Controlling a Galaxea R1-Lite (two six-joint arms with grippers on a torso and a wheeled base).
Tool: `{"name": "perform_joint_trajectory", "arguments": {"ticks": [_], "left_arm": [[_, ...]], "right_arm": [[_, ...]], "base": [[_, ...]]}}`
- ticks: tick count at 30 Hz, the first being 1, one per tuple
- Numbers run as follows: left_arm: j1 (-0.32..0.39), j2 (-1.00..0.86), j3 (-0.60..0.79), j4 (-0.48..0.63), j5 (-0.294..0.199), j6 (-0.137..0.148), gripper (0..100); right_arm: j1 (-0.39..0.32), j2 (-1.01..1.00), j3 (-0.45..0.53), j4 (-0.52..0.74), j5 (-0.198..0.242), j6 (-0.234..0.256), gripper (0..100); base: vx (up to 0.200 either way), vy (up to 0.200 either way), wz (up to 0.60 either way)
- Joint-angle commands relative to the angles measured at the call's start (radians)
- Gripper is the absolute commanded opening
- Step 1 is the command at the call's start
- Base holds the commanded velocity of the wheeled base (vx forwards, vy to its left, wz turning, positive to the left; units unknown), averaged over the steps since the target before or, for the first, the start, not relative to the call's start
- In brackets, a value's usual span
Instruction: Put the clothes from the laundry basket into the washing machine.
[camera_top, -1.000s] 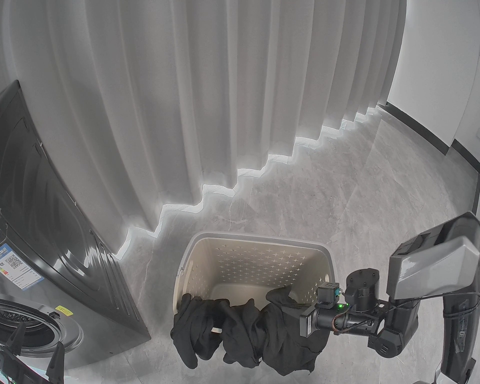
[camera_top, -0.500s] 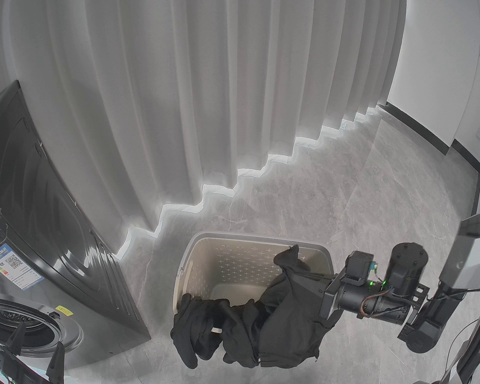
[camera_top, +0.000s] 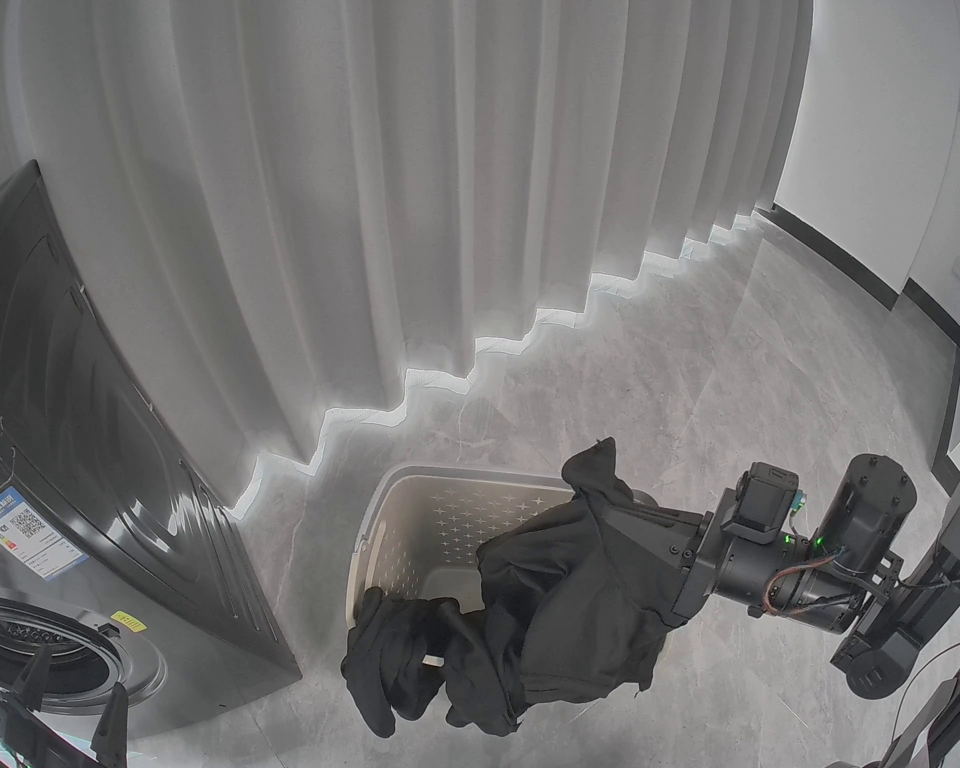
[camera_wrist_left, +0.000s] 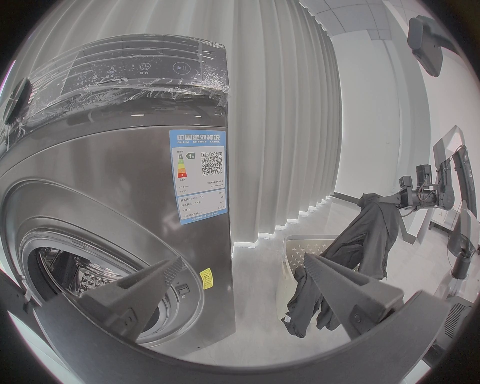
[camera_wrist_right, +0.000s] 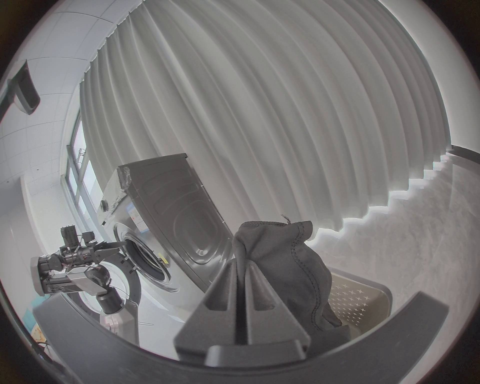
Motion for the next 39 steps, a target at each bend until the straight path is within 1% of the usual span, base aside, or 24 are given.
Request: {"name": "perform_joint_trajectory", "arguments": {"ticks": [1,4,7,10,13,16,17,19,21,25,30,32,34,35,36,39], "left_arm": [[0.0,-0.018,0.018,0.0,-0.001,-0.004,100],[0.0,-0.018,0.018,0.0,-0.001,-0.003,100],[0.0,-0.018,0.018,0.0,-0.001,-0.004,100],[0.0,-0.018,0.018,0.0,-0.001,-0.004,100],[0.0,-0.018,0.018,0.0,-0.001,-0.004,100],[0.0,-0.018,0.018,0.0,-0.003,-0.004,100],[0.0,-0.018,0.018,0.0,-0.003,-0.003,100],[0.0,-0.018,0.018,0.0,-0.003,-0.003,100],[0.0,-0.018,0.016,0.0,-0.003,-0.004,100],[0.0,-0.018,0.018,0.0,-0.003,-0.003,100],[0.0,-0.018,0.018,0.0,-0.003,-0.004,100],[0.0,-0.018,0.018,0.0,-0.003,-0.004,100],[0.0,-0.018,0.018,0.0,-0.003,-0.003,100],[0.0,-0.018,0.018,0.0,-0.001,-0.003,100],[0.0,-0.018,0.018,0.0,-0.001,-0.003,100],[0.0,-0.018,0.018,0.0,-0.001,-0.004,100]], "right_arm": [[-0.007,-0.04,-0.008,-0.001,0.027,-0.005,0],[-0.007,-0.039,-0.018,-0.001,0.033,-0.003,0],[0.002,-0.037,-0.021,-0.001,0.04,0.009,0],[0.0,-0.037,-0.025,-0.001,0.04,0.018,0],[-0.007,-0.042,-0.057,-0.002,0.038,0.023,0],[0.002,-0.051,-0.048,-0.001,0.044,0.029,0],[0.004,-0.059,-0.044,-0.001,0.047,0.029,0],[0.004,-0.066,-0.037,-0.001,0.069,0.028,0],[0.002,-0.068,-0.034,-0.001,0.079,0.026,0],[-0.003,-0.066,-0.027,-0.001,0.083,0.026,0],[-0.007,-0.066,-0.034,-0.001,0.084,0.021,0],[-0.003,-0.066,-0.034,-0.001,0.098,0.021,0],[-0.003,-0.068,-0.036,-0.001,0.142,0.028,0],[-0.003,-0.068,-0.036,-0.001,0.145,0.028,0],[-0.007,-0.068,-0.041,-0.001,0.179,0.029,0],[-0.015,-0.068,-0.044,-0.001,0.19,0.031,0]], "base": [[-0.2,0.0,0.0],[-0.2,0.0,0.0],[-0.2,0.0,0.0],[0.0,0.0,0.0],[0.0,0.0,0.0],[0.0,0.0,0.0],[0.0,0.0,0.0],[0.0,0.0,0.0],[-0.2,0.0,0.0],[-0.2,0.0,0.0],[0.0,0.0,0.0],[0.0,0.0,0.0],[0.0,0.0,0.0],[0.0,0.0,0.0],[0.0,0.0,0.0],[0.0,0.0,0.0]]}}
